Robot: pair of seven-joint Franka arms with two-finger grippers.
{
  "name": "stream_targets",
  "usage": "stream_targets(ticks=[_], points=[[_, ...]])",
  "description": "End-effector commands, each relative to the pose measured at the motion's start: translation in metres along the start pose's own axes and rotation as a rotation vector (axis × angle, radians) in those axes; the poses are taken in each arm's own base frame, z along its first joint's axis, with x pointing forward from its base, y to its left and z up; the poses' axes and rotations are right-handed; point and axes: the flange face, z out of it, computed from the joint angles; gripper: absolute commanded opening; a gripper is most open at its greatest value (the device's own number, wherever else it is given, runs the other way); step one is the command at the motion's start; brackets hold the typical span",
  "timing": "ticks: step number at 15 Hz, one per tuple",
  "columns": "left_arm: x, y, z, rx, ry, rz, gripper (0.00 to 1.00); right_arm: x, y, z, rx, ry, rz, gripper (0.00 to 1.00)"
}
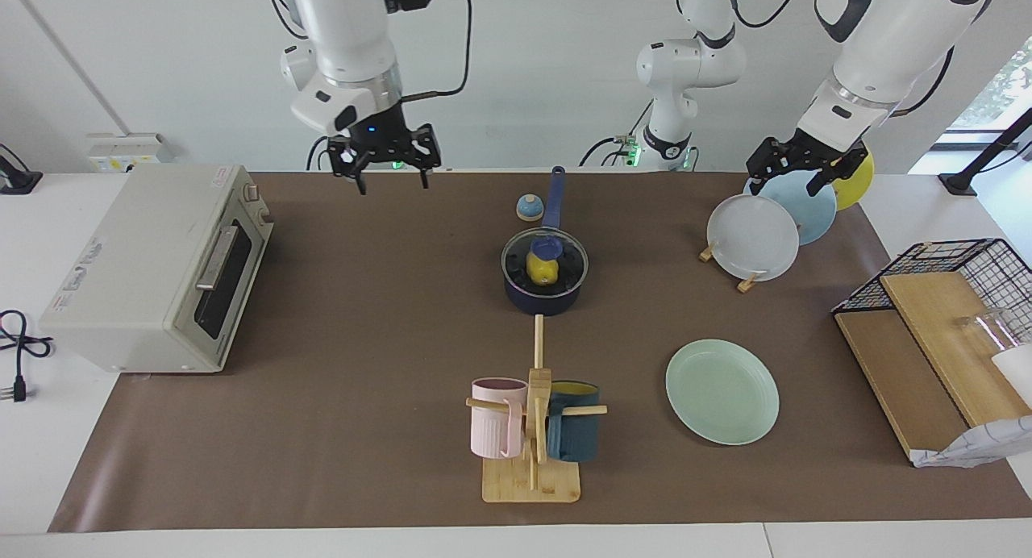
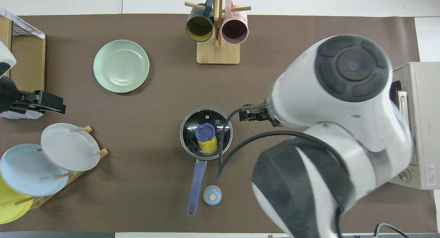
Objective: Transfer potato from pot to plate
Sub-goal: 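Reach the right gripper over the glass lid's knob on the pot, then grasp the lid knob with the right gripper and lift the lid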
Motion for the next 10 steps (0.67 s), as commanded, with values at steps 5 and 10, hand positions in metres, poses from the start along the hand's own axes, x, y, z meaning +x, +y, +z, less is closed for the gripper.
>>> stream_targets(ticks=[5, 10], points=[[-0.006, -0.002, -0.003, 0.009, -0.002, -0.009, 1.0, -0.01, -0.117, 0.086, 0.028, 0.035, -0.018, 1.0], [-0.006, -0.002, -0.002, 0.009, -0.003, -0.009, 1.0, -0.024, -0.153, 0.137, -0.074, 0.075, -0.106, 1.0]])
